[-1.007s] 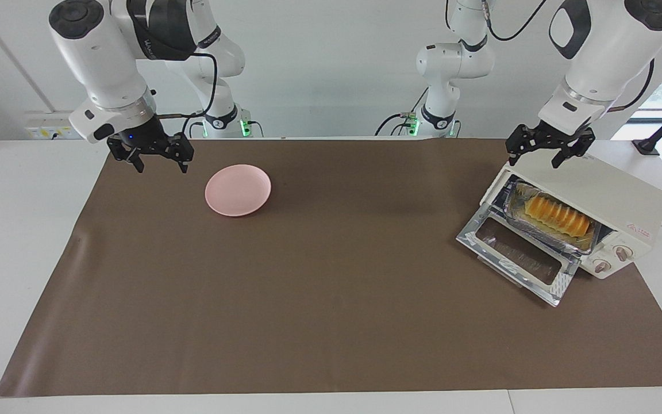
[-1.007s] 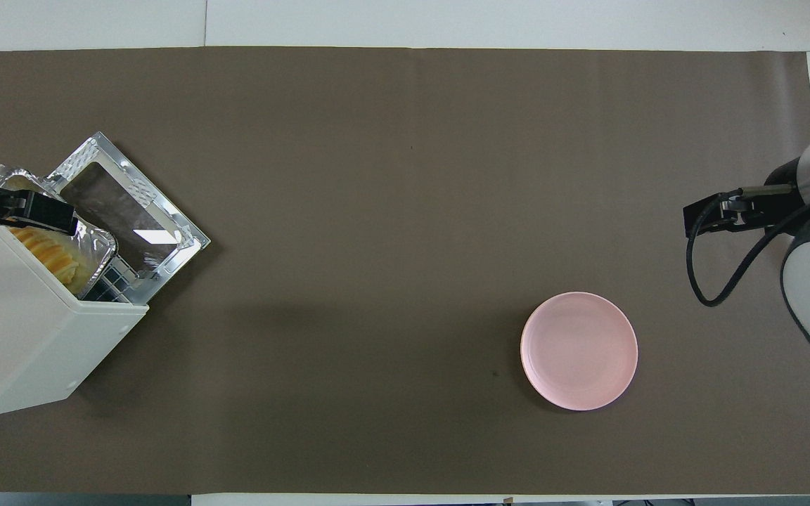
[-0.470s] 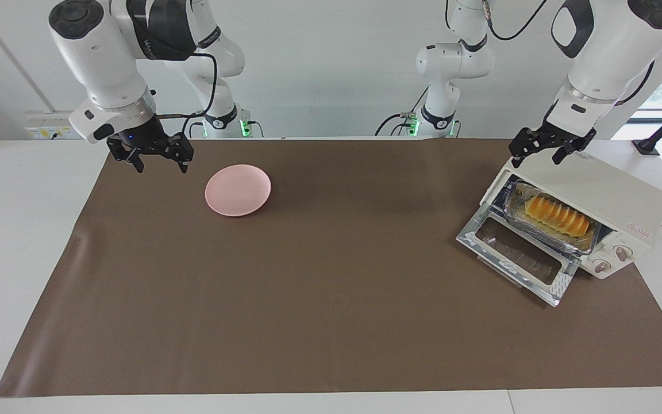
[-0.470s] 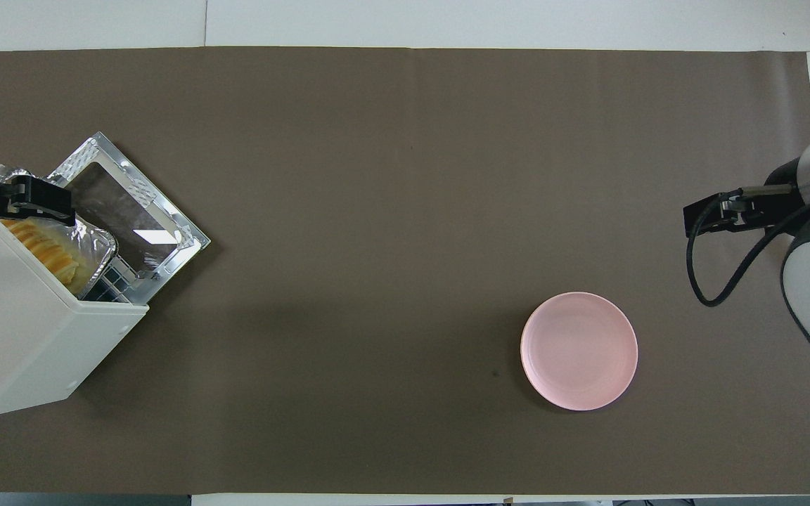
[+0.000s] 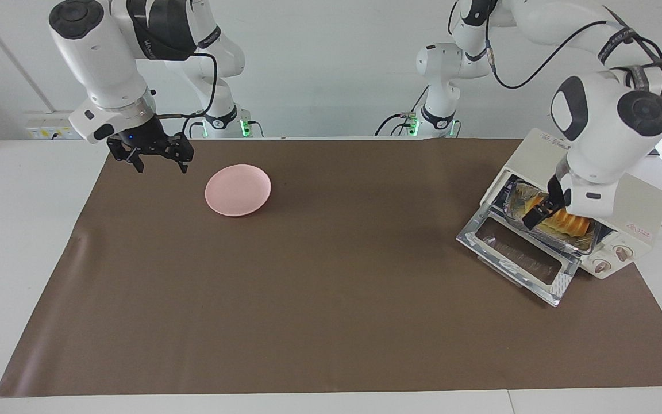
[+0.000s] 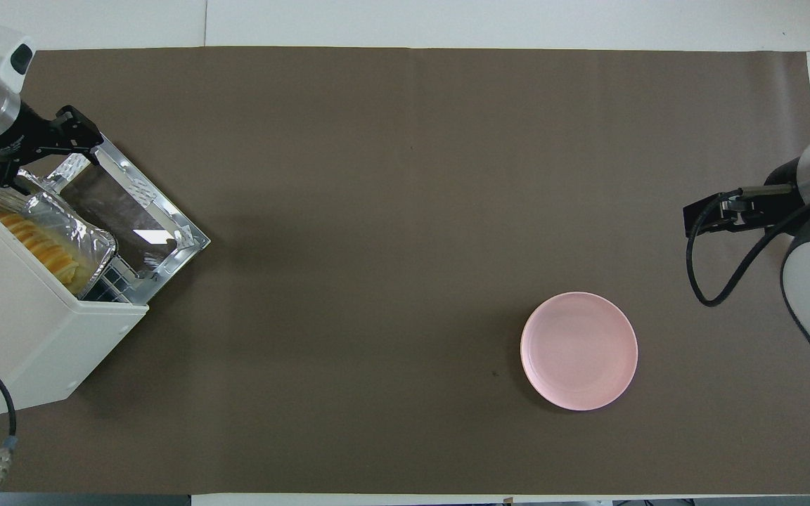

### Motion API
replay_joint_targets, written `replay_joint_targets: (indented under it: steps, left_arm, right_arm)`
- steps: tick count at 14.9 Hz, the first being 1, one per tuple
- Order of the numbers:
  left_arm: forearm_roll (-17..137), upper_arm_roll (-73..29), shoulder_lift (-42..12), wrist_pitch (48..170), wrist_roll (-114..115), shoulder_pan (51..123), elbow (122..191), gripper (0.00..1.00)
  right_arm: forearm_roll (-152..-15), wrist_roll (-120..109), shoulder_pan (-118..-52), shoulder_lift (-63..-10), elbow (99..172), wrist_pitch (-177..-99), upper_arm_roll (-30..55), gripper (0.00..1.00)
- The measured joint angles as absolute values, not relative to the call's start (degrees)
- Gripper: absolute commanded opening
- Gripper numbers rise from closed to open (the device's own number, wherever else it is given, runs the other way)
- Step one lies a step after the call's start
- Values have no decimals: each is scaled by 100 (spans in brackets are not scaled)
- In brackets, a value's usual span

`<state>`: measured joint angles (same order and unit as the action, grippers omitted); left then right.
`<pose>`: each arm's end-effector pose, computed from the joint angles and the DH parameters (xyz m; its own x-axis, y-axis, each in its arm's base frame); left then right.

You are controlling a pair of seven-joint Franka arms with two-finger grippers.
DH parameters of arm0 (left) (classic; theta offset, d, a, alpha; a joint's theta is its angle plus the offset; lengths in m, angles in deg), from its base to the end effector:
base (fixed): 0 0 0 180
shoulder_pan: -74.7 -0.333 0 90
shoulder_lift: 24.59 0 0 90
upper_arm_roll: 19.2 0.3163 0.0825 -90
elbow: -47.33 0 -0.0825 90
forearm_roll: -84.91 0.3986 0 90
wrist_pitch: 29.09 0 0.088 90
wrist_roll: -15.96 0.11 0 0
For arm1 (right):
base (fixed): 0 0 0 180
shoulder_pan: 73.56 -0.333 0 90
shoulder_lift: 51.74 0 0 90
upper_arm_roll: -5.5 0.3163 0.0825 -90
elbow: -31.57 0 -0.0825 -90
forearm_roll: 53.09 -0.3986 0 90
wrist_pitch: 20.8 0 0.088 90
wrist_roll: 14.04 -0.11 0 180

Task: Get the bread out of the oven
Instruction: 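Reach the left gripper into the oven and grasp the foil tray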

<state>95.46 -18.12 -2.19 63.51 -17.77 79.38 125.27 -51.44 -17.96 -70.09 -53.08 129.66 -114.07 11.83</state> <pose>0.6762 -0.0252 0.4847 0.8751 0.4839 -0.0087 0.4691 -0.8525 -0.2309 0.5612 0.0256 0.5711 0.9981 -0.0171 -0.0586 -0.0150 -0.9993 0.0353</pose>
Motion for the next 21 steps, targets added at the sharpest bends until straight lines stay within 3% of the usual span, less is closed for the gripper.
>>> replay_joint_targets:
  steps: [3, 6, 20, 21]
  left_arm:
    - [9936, -1748, 427, 6394, -2648, 8000, 12161, 100]
    - [9971, -1658, 616, 6518, -3426, 8023, 12180, 100]
    - [10093, -1563, 110, 7397, -4280, 8011, 13745, 100]
    - [10094, -1556, 76, 7516, -4284, 7997, 13865, 92]
  right_arm:
    - [-5144, -1796, -7009, -5308, 12966, -11407, 1183, 100]
    - [-5144, -1796, -7009, -5308, 12966, -11407, 1183, 100]
    - [-5144, -1796, -7009, -5309, 12966, -11407, 1183, 100]
    - [-5144, -1796, -7009, -5308, 12966, -11407, 1183, 100]
